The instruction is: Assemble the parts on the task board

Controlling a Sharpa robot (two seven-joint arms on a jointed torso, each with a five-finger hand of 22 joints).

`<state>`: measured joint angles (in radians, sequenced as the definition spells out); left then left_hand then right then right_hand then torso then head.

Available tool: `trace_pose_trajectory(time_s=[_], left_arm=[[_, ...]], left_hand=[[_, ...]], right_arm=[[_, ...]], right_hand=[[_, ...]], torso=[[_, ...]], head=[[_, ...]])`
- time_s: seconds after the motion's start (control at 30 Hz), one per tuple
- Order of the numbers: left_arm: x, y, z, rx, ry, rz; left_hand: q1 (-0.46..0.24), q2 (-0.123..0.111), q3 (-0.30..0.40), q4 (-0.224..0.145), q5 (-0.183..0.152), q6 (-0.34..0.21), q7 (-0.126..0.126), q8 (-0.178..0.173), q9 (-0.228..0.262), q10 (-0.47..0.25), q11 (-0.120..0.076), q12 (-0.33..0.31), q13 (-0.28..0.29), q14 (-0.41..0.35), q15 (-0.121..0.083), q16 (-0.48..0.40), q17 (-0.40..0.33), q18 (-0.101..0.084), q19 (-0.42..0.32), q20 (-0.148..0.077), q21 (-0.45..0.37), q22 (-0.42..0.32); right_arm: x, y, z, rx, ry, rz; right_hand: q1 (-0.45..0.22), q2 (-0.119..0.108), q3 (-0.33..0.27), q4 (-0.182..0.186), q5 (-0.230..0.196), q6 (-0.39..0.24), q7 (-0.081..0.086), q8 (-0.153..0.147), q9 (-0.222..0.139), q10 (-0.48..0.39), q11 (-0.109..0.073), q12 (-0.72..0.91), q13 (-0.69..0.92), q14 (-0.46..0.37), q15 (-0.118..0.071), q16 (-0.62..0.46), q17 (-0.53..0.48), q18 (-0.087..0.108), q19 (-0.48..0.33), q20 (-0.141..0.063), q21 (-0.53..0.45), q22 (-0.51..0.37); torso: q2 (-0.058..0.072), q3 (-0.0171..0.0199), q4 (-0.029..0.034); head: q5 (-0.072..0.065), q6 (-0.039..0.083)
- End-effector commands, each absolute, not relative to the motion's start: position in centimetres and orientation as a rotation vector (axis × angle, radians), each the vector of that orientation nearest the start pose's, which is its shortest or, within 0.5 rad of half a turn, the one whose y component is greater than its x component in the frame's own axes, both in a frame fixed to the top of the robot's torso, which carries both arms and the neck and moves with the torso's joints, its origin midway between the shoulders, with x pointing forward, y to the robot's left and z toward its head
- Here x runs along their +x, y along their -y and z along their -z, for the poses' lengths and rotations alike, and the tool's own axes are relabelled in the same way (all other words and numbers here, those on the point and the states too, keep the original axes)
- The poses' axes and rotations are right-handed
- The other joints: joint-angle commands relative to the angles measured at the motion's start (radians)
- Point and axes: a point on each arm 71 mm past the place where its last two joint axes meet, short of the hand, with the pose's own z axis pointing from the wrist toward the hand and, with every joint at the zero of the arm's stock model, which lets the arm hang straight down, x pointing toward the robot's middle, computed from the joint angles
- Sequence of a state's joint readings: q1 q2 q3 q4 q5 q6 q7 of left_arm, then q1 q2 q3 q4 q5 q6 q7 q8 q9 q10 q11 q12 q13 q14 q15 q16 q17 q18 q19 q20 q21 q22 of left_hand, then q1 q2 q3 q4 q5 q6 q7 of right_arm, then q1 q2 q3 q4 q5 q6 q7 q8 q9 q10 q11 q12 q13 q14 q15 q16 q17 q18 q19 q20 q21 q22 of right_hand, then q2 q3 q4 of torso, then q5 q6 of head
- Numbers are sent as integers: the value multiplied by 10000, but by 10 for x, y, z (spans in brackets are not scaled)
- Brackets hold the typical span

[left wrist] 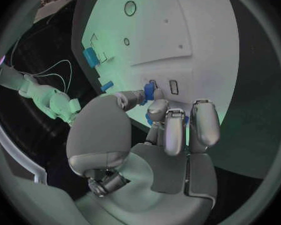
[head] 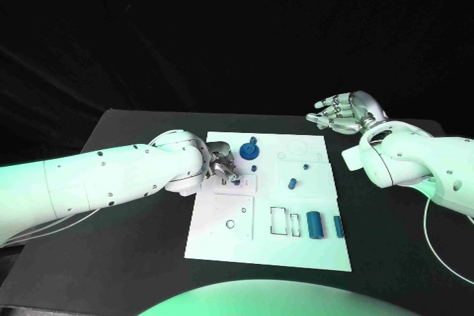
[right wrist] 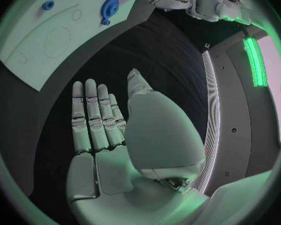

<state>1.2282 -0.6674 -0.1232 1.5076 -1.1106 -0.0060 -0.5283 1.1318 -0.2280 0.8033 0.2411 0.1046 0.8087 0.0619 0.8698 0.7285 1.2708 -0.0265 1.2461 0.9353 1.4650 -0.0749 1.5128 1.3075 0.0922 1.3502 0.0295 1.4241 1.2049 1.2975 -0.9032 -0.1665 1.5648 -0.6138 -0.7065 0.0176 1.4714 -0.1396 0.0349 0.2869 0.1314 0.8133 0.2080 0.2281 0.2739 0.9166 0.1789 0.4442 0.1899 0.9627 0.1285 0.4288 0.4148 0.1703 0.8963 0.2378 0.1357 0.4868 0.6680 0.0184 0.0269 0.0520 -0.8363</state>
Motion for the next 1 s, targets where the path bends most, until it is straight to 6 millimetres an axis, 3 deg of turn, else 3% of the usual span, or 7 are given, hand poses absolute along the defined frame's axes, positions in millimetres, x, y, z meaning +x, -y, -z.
trace_pose_trajectory(time_s=[0.03, 1.0], left_arm=[[468, -134, 235, -606, -22700, 4797], [466, -133, 241, -161, -23089, 4572]], left_hand=[[0, 84, 2024, -2033, 52, 222, -154, 37, 17, 77, -6, -57, -9, 717, -84, 52, 1336, -150, 88, -4, 40, 18], [-71, 114, 2026, -2025, 61, 232, -155, 31, 37, 78, -6, -73, -32, 715, -83, 48, 1329, -154, 98, -5, 45, 33]], right_arm=[[486, 245, 174, 7065, -14871, -8593], [486, 246, 175, 7069, -14879, -8580]], right_hand=[[11, -37, 11, -28, -28, -62, 355, 59, -10, -60, -17, 53, -9, -77, 4, -65, -16, 95, -59, 24, -56, -8], [5, -31, 13, -26, -28, -58, 354, 65, -10, -62, -16, 58, -23, -84, 6, -73, -24, 96, -61, 28, -66, -20]], torso=[[0, 7, 14], [9, 0, 10]], head=[[-6, -15], [-9, -46]])
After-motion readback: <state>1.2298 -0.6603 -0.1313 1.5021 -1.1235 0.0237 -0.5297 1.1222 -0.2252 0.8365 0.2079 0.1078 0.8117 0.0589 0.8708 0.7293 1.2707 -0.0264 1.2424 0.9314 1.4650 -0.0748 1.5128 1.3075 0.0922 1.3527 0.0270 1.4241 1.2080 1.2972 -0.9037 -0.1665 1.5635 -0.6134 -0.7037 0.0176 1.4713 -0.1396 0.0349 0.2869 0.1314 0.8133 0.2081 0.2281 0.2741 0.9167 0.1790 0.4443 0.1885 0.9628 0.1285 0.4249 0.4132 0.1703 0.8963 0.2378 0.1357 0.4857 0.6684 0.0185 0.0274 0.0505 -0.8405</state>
